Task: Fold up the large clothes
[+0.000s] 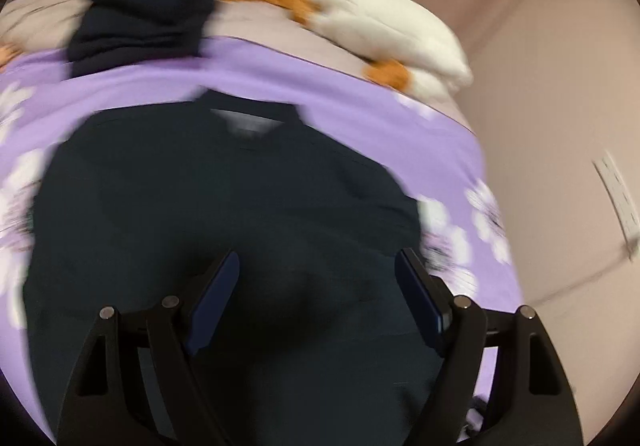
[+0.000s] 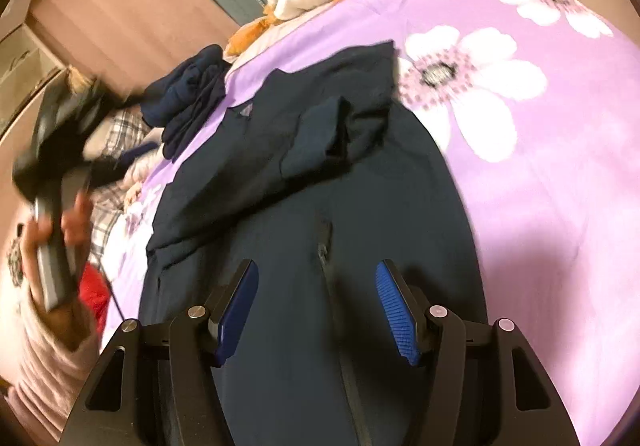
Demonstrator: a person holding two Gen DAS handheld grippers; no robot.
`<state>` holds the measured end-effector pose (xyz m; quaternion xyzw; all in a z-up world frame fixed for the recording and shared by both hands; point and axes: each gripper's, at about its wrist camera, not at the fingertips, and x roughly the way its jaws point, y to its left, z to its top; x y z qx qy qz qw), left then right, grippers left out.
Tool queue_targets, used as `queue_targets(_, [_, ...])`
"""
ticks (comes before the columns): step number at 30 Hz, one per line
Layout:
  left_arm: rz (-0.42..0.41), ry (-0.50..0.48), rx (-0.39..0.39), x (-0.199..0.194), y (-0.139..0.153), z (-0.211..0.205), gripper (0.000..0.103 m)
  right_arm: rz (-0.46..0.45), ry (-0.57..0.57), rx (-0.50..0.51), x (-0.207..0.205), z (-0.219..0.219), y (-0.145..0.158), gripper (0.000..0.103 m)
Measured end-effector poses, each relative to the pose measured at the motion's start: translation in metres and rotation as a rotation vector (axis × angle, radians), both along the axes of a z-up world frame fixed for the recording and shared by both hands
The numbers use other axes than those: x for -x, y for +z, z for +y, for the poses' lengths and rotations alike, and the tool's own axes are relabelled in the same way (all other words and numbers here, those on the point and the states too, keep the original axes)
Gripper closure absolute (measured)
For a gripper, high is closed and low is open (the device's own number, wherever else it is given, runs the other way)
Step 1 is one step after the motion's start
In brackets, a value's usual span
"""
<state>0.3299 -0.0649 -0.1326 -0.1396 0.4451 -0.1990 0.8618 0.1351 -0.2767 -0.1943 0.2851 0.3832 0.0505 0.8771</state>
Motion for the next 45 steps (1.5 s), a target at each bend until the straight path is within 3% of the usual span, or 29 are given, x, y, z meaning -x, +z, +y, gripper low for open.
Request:
queue_targets(4, [0.035,0.105,-0.047,-0.001,-0.025,0.072,0.024,-0.023,0.035,0.065,-0.036,0.013,0.015,0.042])
queue_targets(5, [0.042,0.122,-0.059,-0.001,-0.033,0.086,0.028,-0.03,0.047,0.087,-0.049,0.018,0.018,0.042])
queue_targets(7, [0.038,0.138,-0.137,-0.003,-0.048,0.1,0.04,-0.044,0.06,0.127,-0.074,0.026,0.02,0.042])
queue_targets(9, [0.043,0.124,-0.183,-0.006,-0.063,0.103,0.065,-0.024,0.073,0.182,-0.104,0.036,0.019,0.042])
queue_targets(11, [0.06,0.114,-0.227,-0.013,-0.082,0.099,0.078,-0.016,0.089,0.263,-0.126,0.048,0.015,0.042])
queue_targets(13, [0.067,0.12,-0.266,-0.017,-0.101,0.098,0.078,0.009,0.099,0.382,-0.143,0.06,0.006,0.042])
queue_targets(17, [0.048,0.111,-0.319,-0.019,-0.117,0.097,0.077,0.09,0.104,0.466,-0.159,0.063,-0.017,0.043])
queue_targets(20, [0.053,0.094,-0.349,-0.02,-0.116,0.097,0.075,0.106,0.114,0.506,-0.162,0.062,-0.024,0.043])
queue_targets(22, [0.094,0.107,-0.306,-0.022,-0.112,0.105,0.072,0.122,0.123,0.528,-0.165,0.064,-0.026,0.043])
queue_targets(25, [0.1,0.14,-0.249,-0.006,-0.099,0.119,0.041,0.144,0.105,0.49,-0.159,0.063,-0.014,0.043])
queue_targets(27, [0.067,0.15,-0.234,0.018,-0.084,0.13,0.028,0.114,0.1,0.423,-0.14,0.061,-0.001,0.043])
queue_targets(31, [0.059,0.146,-0.169,0.069,-0.066,0.157,0.02,0.055,0.101,0.368,-0.089,0.055,0.021,0.035])
queue_targets(36, [0.084,0.178,-0.017,0.14,-0.06,0.205,0.001,0.035,0.109,0.291,-0.016,0.038,0.03,0.027])
queue_targets(39, [0.119,0.196,0.073,0.18,-0.07,0.229,0.001,0.059,0.094,0.218,0.016,0.024,0.024,0.026])
queue_targets(45, [0.189,0.208,0.112,0.235,-0.097,0.249,0.001,0.12,0.006,0.146,0.073,-0.008,0.008,0.026])
